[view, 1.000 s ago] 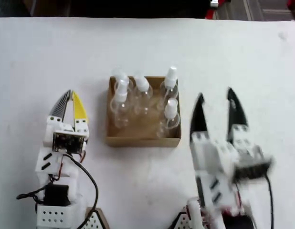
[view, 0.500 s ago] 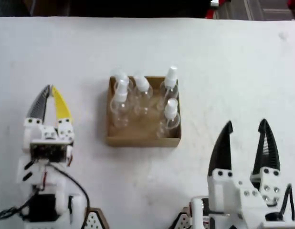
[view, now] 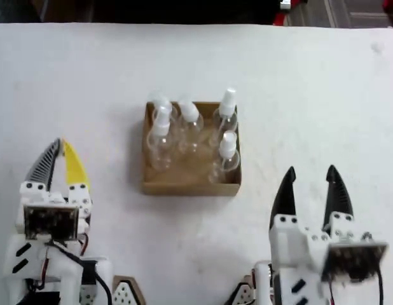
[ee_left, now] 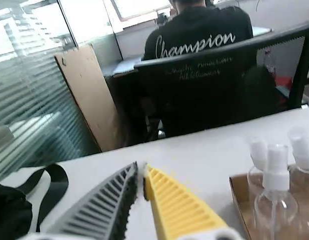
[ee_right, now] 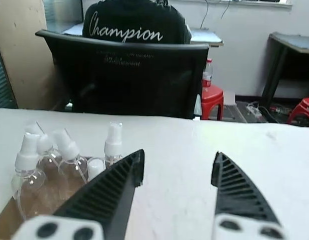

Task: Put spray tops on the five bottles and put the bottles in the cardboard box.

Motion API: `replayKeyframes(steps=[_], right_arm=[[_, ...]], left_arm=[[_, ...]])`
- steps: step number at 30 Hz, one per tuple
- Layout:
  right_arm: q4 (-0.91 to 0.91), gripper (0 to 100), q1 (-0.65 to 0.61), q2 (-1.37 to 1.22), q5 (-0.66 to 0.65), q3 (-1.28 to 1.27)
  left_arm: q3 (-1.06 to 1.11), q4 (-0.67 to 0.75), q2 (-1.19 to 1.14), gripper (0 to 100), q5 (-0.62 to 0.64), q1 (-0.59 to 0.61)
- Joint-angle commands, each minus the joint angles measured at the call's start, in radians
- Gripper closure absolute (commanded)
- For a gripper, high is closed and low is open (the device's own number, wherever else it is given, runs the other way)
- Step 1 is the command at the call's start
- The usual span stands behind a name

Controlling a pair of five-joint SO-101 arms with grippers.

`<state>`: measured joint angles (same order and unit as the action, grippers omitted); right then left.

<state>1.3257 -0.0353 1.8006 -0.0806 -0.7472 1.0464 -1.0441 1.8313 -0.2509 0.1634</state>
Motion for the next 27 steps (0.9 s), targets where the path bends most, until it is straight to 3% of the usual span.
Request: replayKeyframes(steps=[1, 15, 20, 27], right_arm=[[0.005, 80.1, 0.012, 0.005, 0.005, -0.126], [-0.044, 80.1, 0.013, 0.005, 0.005, -0.675], [-0.044, 80.0, 0.013, 0.005, 0.005, -0.825], [-0.065, 80.0, -0.010, 0.002, 0.003, -0.942]], left_arm=[[0.054, -0.107, -0.002, 98, -0.012, 0.004], [0.451, -0.106, -0.002, 98, -0.006, 0.002], [0.632, 0.003, -0.002, 98, -0.012, 0.002], [0.644, -0.021, -0.002, 98, -0.006, 0.002]])
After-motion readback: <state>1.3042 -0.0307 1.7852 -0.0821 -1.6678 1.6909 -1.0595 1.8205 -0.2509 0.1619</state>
